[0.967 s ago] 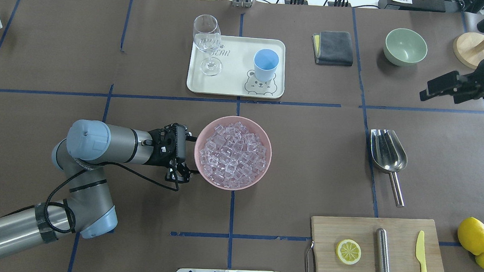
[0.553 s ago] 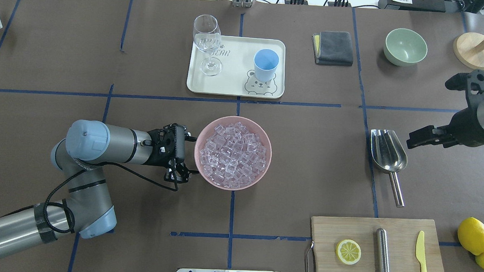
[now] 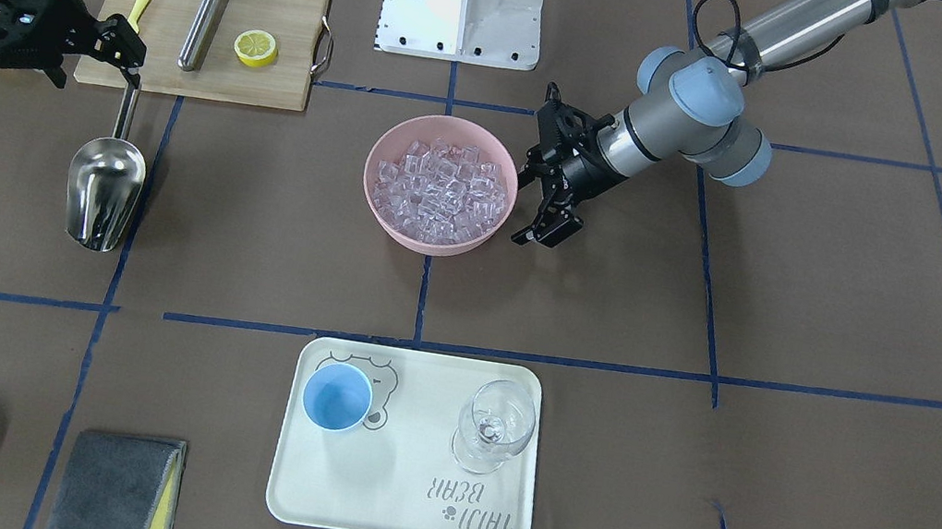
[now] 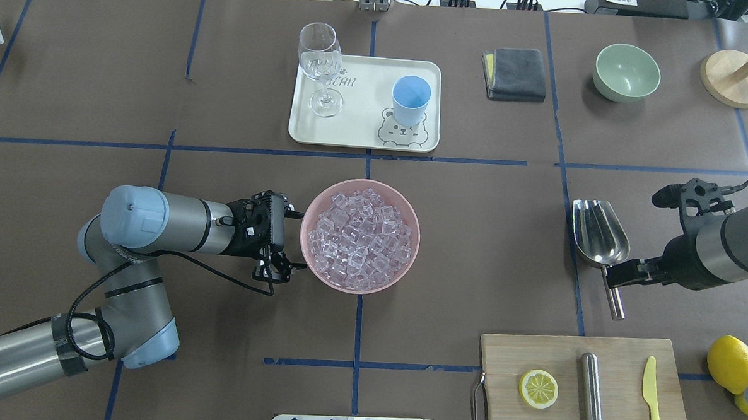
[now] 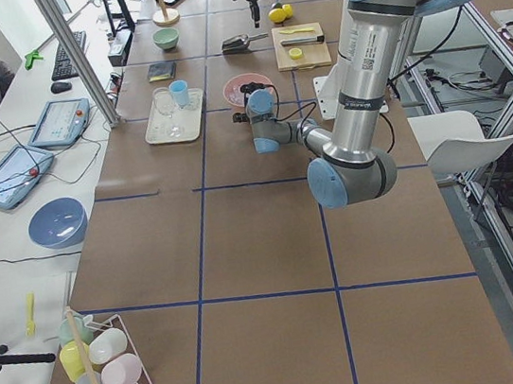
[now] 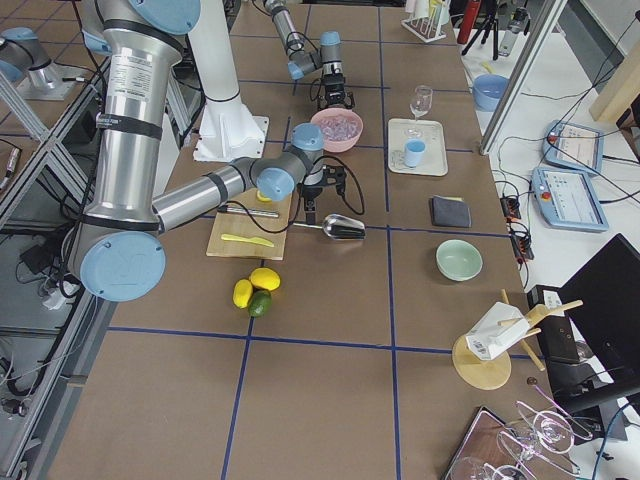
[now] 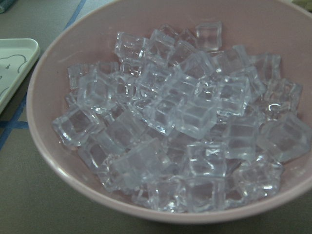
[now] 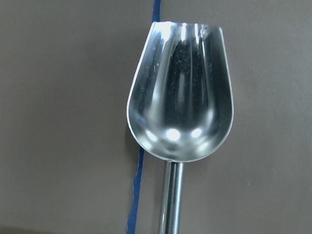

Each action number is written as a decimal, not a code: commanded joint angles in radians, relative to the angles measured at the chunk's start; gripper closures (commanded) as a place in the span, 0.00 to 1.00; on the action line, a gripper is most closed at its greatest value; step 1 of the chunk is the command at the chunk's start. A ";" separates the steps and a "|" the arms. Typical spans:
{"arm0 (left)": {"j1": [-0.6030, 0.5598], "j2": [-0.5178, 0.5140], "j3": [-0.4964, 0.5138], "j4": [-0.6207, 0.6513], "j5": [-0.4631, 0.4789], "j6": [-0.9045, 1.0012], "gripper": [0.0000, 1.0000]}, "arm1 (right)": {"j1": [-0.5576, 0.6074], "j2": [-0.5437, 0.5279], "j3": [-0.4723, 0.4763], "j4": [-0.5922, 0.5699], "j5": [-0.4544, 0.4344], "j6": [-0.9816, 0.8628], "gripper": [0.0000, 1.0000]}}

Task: Put ice in cup with scoop
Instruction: 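Reach the right gripper down to the steel scoop's handle, then grasp the steel scoop handle with the right gripper and lift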

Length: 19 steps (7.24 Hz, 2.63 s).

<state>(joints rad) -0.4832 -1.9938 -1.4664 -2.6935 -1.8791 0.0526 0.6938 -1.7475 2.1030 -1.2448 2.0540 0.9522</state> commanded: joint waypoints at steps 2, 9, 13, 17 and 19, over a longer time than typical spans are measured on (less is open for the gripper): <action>0.000 0.001 0.000 0.000 0.000 0.000 0.00 | -0.102 0.009 -0.043 0.005 -0.084 0.053 0.08; 0.000 0.006 -0.003 -0.002 0.000 -0.002 0.00 | -0.112 0.029 -0.087 0.004 -0.071 0.053 0.50; 0.000 0.006 -0.005 -0.003 0.000 -0.005 0.00 | -0.112 0.031 -0.089 0.004 -0.063 0.053 1.00; 0.000 0.006 -0.008 -0.003 0.001 -0.007 0.00 | -0.080 0.039 -0.008 -0.013 -0.025 0.020 1.00; 0.000 0.006 -0.008 -0.003 0.001 -0.007 0.00 | -0.053 0.037 0.067 -0.036 -0.019 -0.019 1.00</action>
<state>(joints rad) -0.4832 -1.9881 -1.4736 -2.6967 -1.8778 0.0461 0.6198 -1.7095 2.1218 -1.2627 2.0242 0.9597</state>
